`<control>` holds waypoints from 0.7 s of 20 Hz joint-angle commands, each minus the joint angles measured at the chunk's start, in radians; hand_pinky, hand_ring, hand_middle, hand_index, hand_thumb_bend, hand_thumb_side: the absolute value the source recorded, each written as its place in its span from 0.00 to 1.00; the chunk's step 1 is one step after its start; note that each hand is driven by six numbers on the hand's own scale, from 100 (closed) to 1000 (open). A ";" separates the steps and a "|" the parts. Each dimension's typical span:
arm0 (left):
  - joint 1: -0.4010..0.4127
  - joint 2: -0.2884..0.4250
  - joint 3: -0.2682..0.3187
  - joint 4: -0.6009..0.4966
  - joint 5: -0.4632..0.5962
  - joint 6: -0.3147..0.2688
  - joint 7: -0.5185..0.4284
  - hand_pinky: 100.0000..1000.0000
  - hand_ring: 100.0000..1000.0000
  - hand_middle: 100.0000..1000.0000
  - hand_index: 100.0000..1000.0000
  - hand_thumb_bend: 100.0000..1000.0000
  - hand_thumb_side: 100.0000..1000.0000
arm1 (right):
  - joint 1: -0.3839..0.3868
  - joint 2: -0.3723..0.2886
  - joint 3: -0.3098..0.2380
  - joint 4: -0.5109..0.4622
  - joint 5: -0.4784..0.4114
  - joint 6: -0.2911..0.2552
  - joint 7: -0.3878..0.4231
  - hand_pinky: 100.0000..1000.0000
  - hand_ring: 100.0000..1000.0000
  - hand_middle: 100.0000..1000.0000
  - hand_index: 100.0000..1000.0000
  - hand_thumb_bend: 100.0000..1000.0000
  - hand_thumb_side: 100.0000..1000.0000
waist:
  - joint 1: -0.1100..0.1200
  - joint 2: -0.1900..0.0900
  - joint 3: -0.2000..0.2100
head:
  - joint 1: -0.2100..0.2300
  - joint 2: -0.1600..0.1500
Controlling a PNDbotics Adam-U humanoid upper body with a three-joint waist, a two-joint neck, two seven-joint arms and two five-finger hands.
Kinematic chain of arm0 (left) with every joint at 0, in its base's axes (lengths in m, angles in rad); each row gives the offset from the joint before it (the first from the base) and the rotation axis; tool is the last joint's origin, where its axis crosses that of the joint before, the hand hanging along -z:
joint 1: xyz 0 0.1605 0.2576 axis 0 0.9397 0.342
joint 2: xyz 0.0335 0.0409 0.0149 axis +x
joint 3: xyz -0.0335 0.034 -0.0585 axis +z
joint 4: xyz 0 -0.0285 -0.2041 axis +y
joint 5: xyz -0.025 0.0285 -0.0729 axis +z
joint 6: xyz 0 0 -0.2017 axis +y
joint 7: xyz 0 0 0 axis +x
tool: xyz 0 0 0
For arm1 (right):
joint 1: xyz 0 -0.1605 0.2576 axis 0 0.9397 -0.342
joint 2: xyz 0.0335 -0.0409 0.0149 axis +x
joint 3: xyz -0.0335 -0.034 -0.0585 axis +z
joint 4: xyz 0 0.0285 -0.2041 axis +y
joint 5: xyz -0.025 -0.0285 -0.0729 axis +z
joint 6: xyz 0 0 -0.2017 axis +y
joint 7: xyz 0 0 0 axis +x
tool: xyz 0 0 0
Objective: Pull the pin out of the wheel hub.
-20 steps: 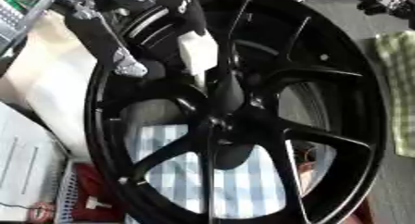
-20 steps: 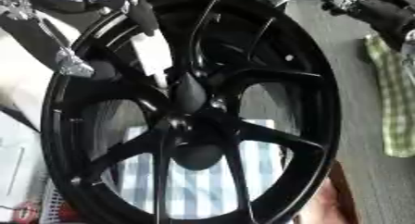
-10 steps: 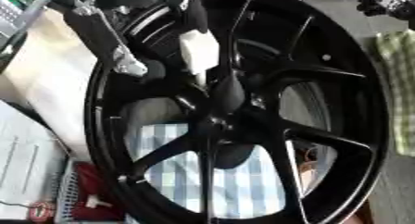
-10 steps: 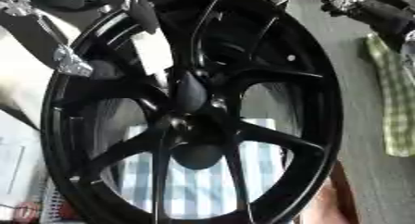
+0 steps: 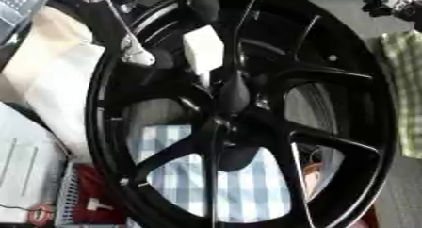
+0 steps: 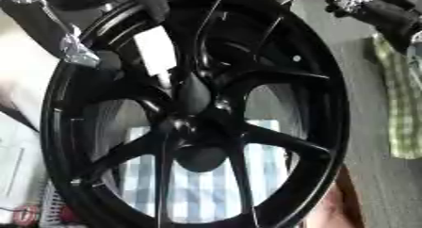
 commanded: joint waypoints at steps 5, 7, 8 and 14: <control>-0.018 -0.001 -0.018 0.020 0.000 0.003 -0.023 0.84 0.85 0.82 0.85 0.27 0.00 | -0.021 -0.012 -0.009 -0.003 -0.007 -0.003 -0.002 0.80 0.70 0.60 0.68 0.21 0.43 | -0.001 -0.012 -0.009 | 0.008 -0.016; -0.018 -0.006 -0.037 0.030 0.007 0.007 -0.024 0.84 0.85 0.82 0.85 0.27 0.00 | -0.023 -0.010 -0.009 -0.002 -0.008 -0.003 -0.005 0.80 0.70 0.60 0.68 0.21 0.43 | 0.000 -0.009 -0.013 | 0.011 -0.017; -0.019 -0.007 -0.046 0.035 0.008 0.010 -0.024 0.84 0.85 0.82 0.85 0.26 0.00 | -0.024 -0.009 -0.009 -0.002 -0.008 -0.003 -0.006 0.80 0.70 0.60 0.68 0.21 0.43 | 0.001 -0.008 -0.013 | 0.012 -0.017; -0.028 -0.018 -0.063 0.082 -0.031 0.015 -0.024 0.84 0.86 0.83 0.85 0.26 0.00 | -0.030 -0.004 -0.005 -0.003 -0.009 -0.002 -0.010 0.80 0.69 0.60 0.68 0.19 0.43 | 0.008 0.000 -0.020 | 0.026 -0.026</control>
